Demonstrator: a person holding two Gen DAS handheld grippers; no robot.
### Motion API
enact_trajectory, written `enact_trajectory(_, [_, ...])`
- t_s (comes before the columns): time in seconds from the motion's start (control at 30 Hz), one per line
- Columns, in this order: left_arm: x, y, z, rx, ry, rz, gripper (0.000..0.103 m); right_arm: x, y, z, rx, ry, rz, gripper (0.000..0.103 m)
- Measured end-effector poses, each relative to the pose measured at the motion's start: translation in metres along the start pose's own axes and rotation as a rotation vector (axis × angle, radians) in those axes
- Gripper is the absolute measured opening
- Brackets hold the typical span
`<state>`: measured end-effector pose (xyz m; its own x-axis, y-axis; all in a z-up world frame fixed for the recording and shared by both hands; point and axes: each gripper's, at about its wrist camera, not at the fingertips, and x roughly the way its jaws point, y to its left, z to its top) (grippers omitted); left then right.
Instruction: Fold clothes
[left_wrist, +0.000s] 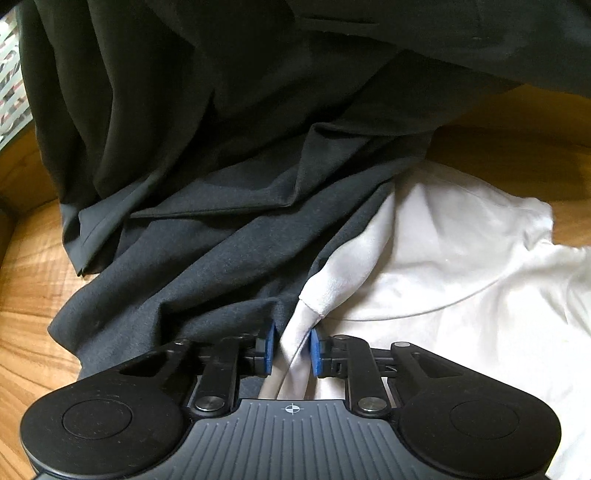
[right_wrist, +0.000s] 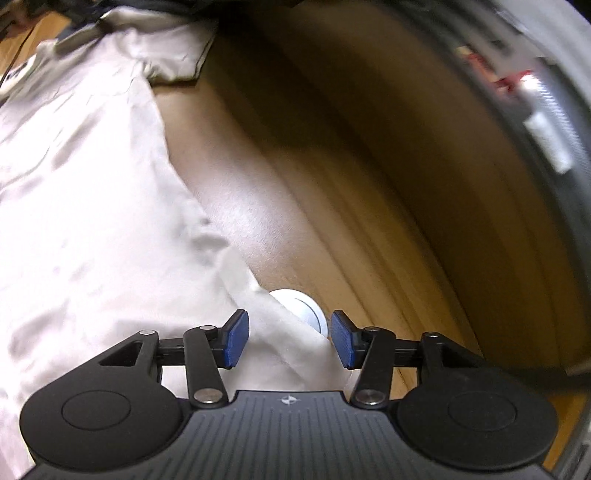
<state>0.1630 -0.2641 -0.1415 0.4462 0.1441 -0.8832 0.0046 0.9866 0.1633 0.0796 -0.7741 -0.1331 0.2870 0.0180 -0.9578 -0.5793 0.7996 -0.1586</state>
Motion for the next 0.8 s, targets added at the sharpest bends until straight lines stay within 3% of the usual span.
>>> enact_trajectory(0.1, [0.0, 0.001, -0.002, -0.026, -0.001, 0.012, 0.021, 0.009, -0.008, 0.008, -0.061, 0.031, 0.063, 0.053])
enact_trajectory(0.13, [0.0, 0.002, -0.003, -0.036, -0.002, 0.014, 0.021, 0.008, -0.009, 0.007, -0.052, 0.036, 0.047, 0.052])
enact_trajectory(0.23, [0.0, 0.004, -0.006, -0.066, -0.003, 0.02, 0.021, 0.006, -0.013, 0.005, -0.023, 0.052, 0.001, 0.021])
enact_trajectory(0.27, [-0.001, 0.004, -0.007, -0.07, -0.003, 0.021, 0.021, 0.005, -0.014, 0.004, -0.014, 0.058, -0.015, 0.006])
enact_trajectory(0.3, [-0.001, 0.004, -0.008, -0.074, -0.003, 0.023, 0.021, 0.005, -0.015, 0.003, -0.004, 0.063, -0.031, 0.004])
enact_trajectory(0.6, [-0.002, 0.02, -0.012, -0.122, -0.009, -0.016, 0.023, 0.004, -0.021, -0.001, 0.07, 0.109, -0.212, 0.011])
enact_trajectory(0.7, [-0.018, 0.037, -0.018, -0.173, -0.069, -0.059, 0.028, -0.001, -0.018, -0.002, 0.119, 0.103, -0.281, 0.024])
enact_trajectory(0.8, [-0.041, 0.055, -0.025, -0.216, -0.137, -0.048, 0.036, -0.017, -0.011, -0.007, 0.191, 0.075, -0.299, 0.029])
